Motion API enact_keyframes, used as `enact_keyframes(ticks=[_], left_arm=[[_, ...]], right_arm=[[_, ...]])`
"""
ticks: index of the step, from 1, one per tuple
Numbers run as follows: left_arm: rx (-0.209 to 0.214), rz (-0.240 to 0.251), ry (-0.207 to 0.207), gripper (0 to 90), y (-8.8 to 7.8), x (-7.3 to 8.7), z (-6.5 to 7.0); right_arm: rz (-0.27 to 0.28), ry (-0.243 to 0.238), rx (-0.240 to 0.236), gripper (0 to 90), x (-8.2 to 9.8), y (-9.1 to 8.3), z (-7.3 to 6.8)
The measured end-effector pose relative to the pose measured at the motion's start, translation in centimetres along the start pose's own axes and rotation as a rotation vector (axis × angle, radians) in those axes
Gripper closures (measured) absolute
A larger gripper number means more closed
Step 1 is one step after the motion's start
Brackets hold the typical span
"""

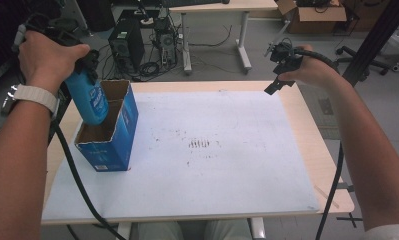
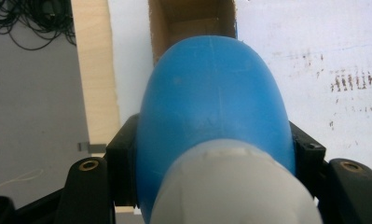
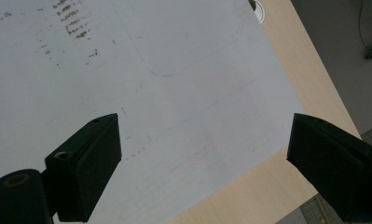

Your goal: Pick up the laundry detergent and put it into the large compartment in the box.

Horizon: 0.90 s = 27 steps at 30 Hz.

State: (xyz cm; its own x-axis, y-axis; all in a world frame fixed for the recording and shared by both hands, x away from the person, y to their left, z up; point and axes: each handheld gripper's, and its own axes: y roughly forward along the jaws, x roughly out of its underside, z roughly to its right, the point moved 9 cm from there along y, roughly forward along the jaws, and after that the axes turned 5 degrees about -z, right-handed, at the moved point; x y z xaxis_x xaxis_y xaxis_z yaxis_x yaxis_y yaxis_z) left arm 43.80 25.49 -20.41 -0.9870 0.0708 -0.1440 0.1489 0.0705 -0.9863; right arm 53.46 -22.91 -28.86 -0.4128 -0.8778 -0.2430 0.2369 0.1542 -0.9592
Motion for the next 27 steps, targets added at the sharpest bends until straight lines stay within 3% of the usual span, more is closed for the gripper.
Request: enact_keyframes(ticks=[6,27], left_arm=[[0.011,-0.005,-0.006,37.4,1.7,0.1,-0.3],[-0.005,-0.007,0.035,37.4,7.4,0.2,-0.1]], right_arm=[[-0.008,0.006,0.005,9.7,0.4,0.0,0.2],[-0.006,0.015,0.003,9.6,0.6,0.3,0.3]])
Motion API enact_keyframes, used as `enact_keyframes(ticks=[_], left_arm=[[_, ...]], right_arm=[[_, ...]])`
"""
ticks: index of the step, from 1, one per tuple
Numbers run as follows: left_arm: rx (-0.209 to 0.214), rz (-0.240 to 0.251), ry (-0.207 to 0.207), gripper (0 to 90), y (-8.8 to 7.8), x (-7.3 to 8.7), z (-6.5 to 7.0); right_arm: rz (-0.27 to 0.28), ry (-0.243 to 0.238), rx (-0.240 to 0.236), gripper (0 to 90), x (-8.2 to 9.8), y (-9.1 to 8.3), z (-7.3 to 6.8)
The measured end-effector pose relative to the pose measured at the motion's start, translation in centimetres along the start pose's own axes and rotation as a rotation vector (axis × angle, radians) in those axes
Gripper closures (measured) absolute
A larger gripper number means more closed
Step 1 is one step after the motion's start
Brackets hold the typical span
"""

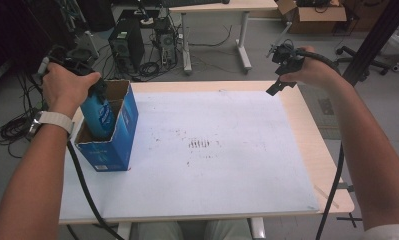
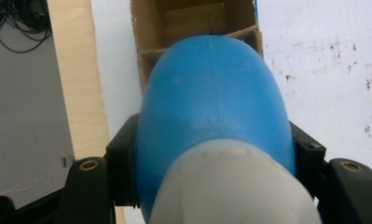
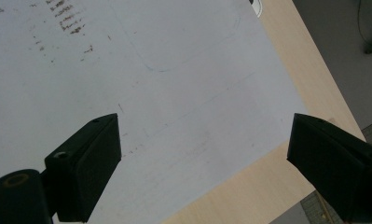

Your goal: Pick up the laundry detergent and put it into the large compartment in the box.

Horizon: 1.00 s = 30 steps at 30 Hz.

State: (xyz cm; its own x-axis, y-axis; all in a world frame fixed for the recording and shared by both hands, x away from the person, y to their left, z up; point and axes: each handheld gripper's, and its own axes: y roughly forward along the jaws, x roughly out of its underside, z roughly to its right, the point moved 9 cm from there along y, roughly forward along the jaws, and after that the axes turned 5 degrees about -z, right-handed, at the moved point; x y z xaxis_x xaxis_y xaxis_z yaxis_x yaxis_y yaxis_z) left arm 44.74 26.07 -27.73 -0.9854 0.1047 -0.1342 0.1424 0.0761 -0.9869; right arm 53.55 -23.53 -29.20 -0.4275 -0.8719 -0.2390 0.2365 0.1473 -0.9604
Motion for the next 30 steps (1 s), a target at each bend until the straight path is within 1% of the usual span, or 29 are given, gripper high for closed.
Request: enact_keyframes(ticks=[5,10,12,18,25,30], left_arm=[[0.006,0.003,0.002,37.4,1.2,0.1,0.0],[0.004,0.0,0.004,37.4,2.3,0.3,0.1],[0.002,0.007,0.006,37.4,2.6,0.3,0.1],[0.011,0.013,-0.003,37.4,3.9,0.5,0.1],[0.001,0.01,0.004,37.4,5.4,0.8,0.3],[0.0,0.009,0.003,37.4,6.0,0.9,0.4]], right_arm=[[-0.005,0.002,-0.001,9.6,0.0,0.1,0.0],[-0.004,0.0,-0.003,9.6,-0.1,0.2,-0.1],[-0.006,-0.001,-0.004,9.6,-0.1,0.3,-0.1],[-0.003,0.004,-0.002,9.6,0.0,0.1,0.0],[-0.007,0.006,-0.003,9.6,0.1,0.2,0.1],[-0.006,0.005,-0.003,9.5,0.1,0.2,0.1]])
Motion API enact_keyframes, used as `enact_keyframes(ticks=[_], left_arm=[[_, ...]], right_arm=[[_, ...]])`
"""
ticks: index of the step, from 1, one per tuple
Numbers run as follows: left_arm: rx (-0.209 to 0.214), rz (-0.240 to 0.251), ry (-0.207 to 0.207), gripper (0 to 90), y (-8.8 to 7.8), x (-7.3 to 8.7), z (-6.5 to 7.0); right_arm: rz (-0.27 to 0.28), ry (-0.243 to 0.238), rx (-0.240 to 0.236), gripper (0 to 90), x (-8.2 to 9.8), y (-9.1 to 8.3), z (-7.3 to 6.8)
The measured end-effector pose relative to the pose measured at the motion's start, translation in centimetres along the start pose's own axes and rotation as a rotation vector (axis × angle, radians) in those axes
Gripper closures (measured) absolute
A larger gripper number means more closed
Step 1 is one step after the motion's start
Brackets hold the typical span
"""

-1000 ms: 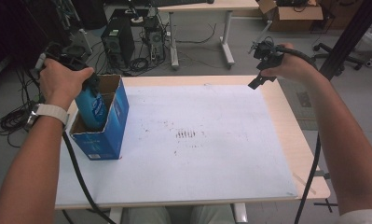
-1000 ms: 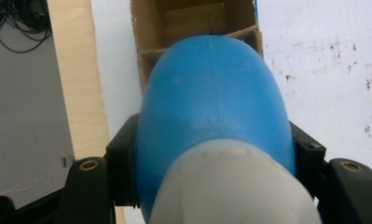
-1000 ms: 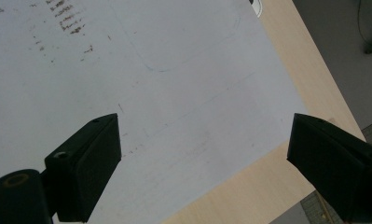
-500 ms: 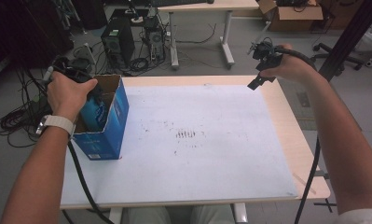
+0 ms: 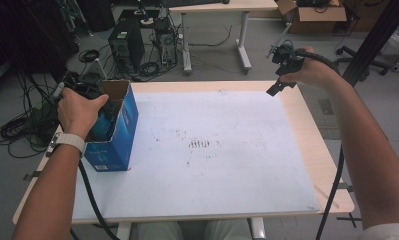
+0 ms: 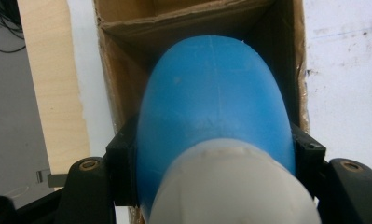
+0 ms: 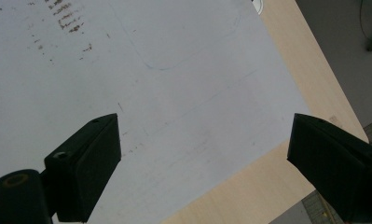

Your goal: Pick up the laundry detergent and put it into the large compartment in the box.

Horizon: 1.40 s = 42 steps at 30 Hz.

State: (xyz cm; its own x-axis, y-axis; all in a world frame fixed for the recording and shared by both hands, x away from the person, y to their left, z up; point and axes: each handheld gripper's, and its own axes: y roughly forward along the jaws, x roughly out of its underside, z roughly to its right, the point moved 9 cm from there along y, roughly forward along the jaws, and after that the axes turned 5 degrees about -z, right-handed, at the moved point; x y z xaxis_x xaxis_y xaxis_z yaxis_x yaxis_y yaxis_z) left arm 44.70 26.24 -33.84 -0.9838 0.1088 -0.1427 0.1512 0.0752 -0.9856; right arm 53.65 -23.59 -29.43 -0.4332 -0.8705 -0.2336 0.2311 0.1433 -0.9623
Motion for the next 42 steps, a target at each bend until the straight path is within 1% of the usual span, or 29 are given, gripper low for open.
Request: enact_keyframes(ticks=[2,5,12,16,19,21,25,27,32,35,41,42], left_arm=[[0.0,0.001,-0.002,37.4,0.3,0.0,0.0],[-0.006,-0.001,0.008,37.4,0.8,0.2,0.0],[0.0,-0.016,0.013,37.4,1.8,0.3,0.2],[-0.006,-0.028,0.022,37.4,2.3,0.5,0.3],[0.0,-0.03,0.022,37.4,2.5,0.5,0.3],[0.003,-0.039,0.026,37.4,2.8,0.6,0.3],[0.011,-0.05,0.02,37.3,3.2,0.8,0.2],[0.012,-0.042,0.019,37.3,3.3,0.8,0.2],[0.015,-0.047,0.02,37.3,3.3,0.8,0.1],[0.016,-0.048,0.012,37.2,3.4,0.8,0.1],[0.02,-0.041,0.017,36.9,3.5,0.6,0.0],[0.022,-0.043,0.012,36.6,3.5,0.6,0.0]], right_arm=[[-0.001,0.001,0.0,9.4,0.0,0.0,0.0],[0.001,0.003,-0.001,9.4,0.1,0.1,0.0],[-0.002,0.013,-0.004,9.4,0.6,0.3,0.2],[0.002,0.016,-0.004,9.4,0.6,0.2,0.2],[0.001,0.016,-0.003,9.5,0.7,0.2,0.3],[-0.001,0.016,-0.003,9.4,0.7,0.2,0.3],[-0.001,0.013,-0.005,9.5,0.5,0.3,0.3],[-0.001,0.011,-0.005,9.5,0.4,0.3,0.3],[0.0,0.009,-0.005,9.6,0.3,0.3,0.2],[-0.003,0.009,-0.006,9.6,0.3,0.4,0.2],[-0.002,0.005,-0.007,9.6,0.2,0.4,0.1],[-0.002,0.006,-0.007,9.6,0.3,0.3,0.1]])
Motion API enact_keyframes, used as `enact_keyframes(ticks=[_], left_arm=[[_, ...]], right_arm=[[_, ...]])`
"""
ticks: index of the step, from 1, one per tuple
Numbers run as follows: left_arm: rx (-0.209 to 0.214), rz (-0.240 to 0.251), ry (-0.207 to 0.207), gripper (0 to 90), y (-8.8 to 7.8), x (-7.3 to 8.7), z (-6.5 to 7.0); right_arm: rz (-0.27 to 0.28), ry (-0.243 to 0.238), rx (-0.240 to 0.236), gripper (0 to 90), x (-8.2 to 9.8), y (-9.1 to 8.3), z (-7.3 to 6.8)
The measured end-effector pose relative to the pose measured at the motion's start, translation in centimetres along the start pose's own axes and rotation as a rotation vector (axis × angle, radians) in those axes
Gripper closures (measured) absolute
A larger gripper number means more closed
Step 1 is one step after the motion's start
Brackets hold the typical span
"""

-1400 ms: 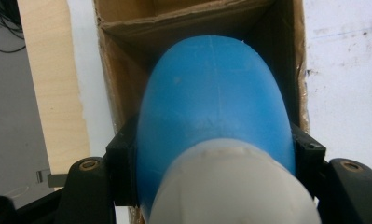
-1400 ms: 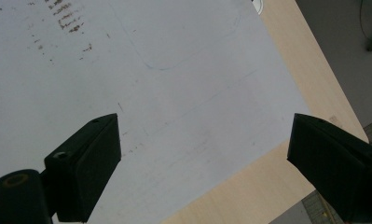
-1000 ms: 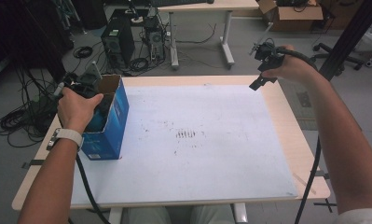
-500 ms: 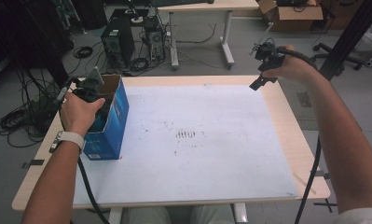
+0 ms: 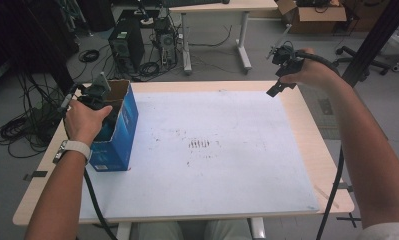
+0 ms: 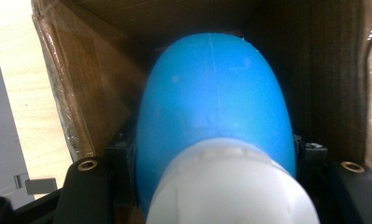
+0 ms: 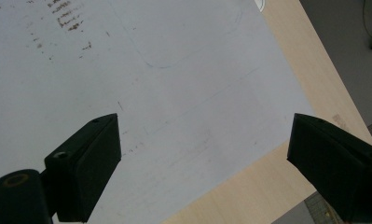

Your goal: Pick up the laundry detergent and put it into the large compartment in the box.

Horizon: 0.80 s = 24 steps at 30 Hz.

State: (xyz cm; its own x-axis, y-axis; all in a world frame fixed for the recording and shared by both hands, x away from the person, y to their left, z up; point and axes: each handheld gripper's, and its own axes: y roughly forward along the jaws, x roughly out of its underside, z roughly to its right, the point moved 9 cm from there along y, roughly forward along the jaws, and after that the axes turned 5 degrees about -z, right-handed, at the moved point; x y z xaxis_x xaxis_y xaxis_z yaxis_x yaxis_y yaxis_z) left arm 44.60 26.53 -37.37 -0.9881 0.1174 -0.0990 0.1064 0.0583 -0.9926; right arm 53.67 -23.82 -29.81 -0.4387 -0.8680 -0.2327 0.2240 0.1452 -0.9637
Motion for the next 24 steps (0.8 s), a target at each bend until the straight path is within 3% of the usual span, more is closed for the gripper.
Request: enact_keyframes(ticks=[12,19,24], left_arm=[[0.016,0.005,-0.006,30.8,-0.4,0.0,-0.1],[-0.018,0.038,-0.004,26.8,-1.8,-0.5,-0.3],[-0.02,0.059,-0.007,26.5,-3.3,-0.6,-0.5]], right_arm=[[0.0,-0.004,-0.008,10.2,-0.1,0.1,-0.2],[0.0,-0.004,-0.011,10.2,-0.1,-0.1,-0.3],[0.004,-0.001,-0.008,10.1,0.1,-0.3,-0.3]])
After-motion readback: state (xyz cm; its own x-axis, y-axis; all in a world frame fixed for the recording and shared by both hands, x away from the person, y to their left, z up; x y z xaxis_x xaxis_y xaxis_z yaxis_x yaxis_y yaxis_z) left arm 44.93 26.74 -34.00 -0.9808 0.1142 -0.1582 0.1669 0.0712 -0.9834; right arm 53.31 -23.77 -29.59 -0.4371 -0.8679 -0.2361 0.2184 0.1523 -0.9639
